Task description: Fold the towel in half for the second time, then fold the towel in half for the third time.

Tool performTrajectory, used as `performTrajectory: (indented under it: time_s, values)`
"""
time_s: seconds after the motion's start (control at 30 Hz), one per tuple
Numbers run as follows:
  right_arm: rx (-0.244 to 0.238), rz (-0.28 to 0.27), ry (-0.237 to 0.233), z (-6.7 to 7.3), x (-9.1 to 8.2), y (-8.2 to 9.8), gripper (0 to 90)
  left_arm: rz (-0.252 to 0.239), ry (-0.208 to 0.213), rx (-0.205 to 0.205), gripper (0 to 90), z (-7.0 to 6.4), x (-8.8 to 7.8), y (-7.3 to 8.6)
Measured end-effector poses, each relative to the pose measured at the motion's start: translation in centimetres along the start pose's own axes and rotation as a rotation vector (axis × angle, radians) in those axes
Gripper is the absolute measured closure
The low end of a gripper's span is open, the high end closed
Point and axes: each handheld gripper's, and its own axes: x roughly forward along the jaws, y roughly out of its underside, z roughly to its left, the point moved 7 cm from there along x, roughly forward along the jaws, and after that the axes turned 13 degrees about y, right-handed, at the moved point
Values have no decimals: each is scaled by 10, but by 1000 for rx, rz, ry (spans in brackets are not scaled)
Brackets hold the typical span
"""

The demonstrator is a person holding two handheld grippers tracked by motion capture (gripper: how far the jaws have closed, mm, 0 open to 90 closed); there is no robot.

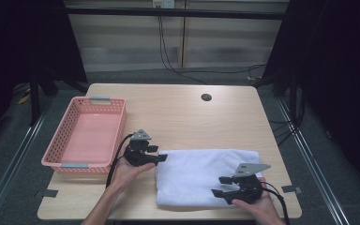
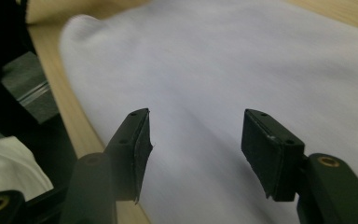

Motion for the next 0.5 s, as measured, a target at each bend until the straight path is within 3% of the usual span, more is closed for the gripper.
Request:
performTrajectory:
  time_s: [0.17,0.3,0.43,0.5]
  values:
    - [-72,-3,-108,42,29,-25,399,0,11,-10,420,6,5,1]
    - [-134,27,-174,74,51,-39,352,-5,10,-18,417,8,4,4]
    - [-178,43,-232,97,71,-48,302,8,11,-18,412,9,4,7]
    - [-194,55,-239,104,78,-49,297,-1,9,-22,410,10,2,7]
